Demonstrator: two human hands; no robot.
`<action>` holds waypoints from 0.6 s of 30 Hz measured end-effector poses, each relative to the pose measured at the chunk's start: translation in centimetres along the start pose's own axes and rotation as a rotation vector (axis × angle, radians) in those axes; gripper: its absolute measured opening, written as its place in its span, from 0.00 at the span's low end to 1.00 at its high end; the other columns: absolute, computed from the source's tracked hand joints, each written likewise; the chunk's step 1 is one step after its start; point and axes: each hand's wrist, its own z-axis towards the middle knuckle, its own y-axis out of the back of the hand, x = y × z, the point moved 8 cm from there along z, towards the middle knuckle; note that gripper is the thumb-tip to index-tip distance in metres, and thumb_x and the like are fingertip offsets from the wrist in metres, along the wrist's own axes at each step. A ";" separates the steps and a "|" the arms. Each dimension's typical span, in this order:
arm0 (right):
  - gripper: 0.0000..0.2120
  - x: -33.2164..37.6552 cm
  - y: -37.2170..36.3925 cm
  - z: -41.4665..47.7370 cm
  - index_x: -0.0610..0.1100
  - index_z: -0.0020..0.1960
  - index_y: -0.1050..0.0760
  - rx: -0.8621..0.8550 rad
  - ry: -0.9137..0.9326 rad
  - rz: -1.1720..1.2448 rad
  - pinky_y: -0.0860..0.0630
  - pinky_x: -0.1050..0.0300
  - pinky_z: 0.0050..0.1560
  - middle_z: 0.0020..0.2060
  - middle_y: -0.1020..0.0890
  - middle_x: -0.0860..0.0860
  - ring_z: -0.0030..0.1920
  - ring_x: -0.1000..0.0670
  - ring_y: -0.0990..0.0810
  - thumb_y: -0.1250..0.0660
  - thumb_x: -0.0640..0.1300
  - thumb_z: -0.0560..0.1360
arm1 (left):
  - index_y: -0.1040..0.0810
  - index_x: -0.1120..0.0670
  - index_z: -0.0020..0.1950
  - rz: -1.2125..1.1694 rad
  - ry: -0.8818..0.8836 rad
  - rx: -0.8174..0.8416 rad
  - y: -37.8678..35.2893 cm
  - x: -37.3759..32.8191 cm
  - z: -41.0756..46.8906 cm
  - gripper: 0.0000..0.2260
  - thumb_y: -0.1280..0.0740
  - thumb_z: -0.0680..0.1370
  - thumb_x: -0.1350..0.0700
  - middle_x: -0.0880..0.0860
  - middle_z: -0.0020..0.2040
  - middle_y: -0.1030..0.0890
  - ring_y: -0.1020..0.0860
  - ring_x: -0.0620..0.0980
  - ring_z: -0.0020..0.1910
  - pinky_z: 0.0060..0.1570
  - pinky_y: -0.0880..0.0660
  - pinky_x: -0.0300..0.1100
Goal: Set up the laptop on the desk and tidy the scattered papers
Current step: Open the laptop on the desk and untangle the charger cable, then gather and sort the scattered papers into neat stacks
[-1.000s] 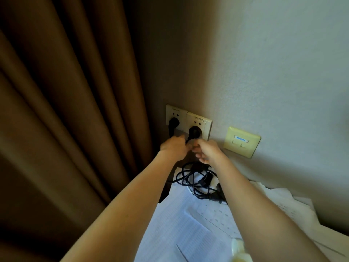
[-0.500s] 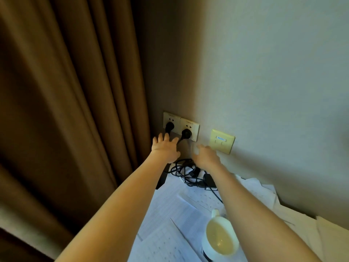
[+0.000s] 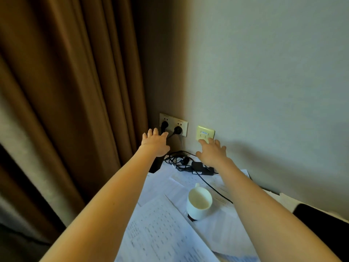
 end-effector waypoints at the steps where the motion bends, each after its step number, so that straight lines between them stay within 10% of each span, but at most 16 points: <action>1: 0.25 -0.2 -0.1 -1.0 0.48 0.75 0.46 -0.012 0.013 -0.009 0.44 0.42 0.70 0.73 0.43 0.43 0.73 0.40 0.46 0.47 0.51 0.81 | 0.51 0.49 0.78 0.002 -0.002 -0.008 -0.1 -0.2 -1.1 0.27 0.43 0.81 0.50 0.59 0.78 0.52 0.55 0.61 0.76 0.73 0.54 0.56; 18: 0.25 1.4 -8.3 -11.2 0.49 0.76 0.44 0.033 0.268 0.208 0.44 0.47 0.71 0.75 0.45 0.45 0.74 0.44 0.47 0.45 0.47 0.80 | 0.51 0.50 0.78 -0.152 0.112 0.087 -9.6 -1.7 -15.3 0.26 0.45 0.82 0.47 0.58 0.78 0.52 0.52 0.59 0.77 0.73 0.50 0.53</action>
